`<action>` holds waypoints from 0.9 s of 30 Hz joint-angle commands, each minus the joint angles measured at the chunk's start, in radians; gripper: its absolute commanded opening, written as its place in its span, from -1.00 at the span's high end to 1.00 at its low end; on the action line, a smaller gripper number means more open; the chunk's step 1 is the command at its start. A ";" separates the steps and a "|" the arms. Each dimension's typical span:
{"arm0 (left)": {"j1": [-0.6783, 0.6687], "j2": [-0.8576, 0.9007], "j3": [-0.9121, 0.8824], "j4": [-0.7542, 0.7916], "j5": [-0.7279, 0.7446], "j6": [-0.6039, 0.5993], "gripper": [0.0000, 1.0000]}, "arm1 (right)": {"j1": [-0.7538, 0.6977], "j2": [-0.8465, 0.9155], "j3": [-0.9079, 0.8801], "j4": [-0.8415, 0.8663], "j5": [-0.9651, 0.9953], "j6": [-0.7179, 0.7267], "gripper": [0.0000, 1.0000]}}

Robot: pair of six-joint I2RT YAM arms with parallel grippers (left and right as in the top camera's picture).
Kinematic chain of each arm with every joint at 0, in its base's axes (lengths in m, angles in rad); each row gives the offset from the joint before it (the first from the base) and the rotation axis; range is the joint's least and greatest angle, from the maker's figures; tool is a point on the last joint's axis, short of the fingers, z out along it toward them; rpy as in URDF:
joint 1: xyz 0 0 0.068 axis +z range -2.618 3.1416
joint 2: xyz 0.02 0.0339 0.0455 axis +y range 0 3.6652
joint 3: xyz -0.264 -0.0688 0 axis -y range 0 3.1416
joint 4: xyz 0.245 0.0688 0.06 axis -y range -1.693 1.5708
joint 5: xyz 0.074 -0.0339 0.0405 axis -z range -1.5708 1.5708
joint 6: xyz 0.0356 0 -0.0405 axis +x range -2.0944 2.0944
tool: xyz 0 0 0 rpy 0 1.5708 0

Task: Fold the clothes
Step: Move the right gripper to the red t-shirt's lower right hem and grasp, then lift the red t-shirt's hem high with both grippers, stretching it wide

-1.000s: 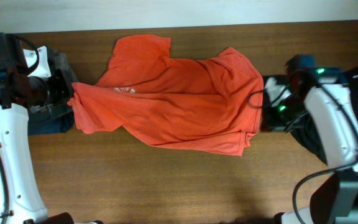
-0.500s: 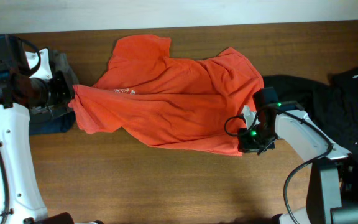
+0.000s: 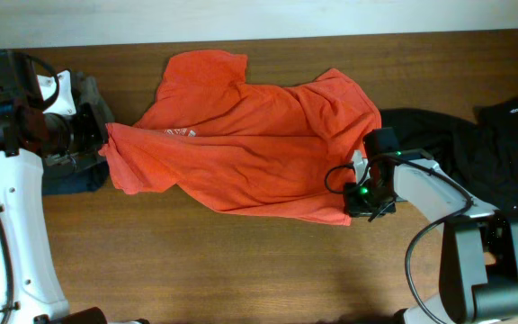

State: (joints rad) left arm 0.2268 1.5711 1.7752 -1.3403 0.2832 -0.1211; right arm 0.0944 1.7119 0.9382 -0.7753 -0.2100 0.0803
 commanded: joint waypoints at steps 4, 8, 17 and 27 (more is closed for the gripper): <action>0.002 0.005 -0.004 0.000 -0.003 0.002 0.99 | 0.010 0.012 -0.005 0.006 0.004 0.011 0.41; 0.002 0.005 -0.004 -0.001 -0.003 0.002 0.99 | 0.010 0.011 0.010 0.006 -0.034 0.010 0.42; 0.002 0.005 -0.004 -0.004 -0.003 0.002 0.99 | 0.010 0.011 0.023 0.017 -0.101 0.010 0.42; 0.002 0.005 -0.004 -0.006 -0.003 0.002 0.99 | 0.010 0.011 0.023 0.051 -0.100 0.010 0.92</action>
State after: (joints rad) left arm 0.2268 1.5711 1.7752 -1.3441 0.2832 -0.1211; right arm 0.0948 1.7199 0.9405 -0.7280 -0.3008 0.0898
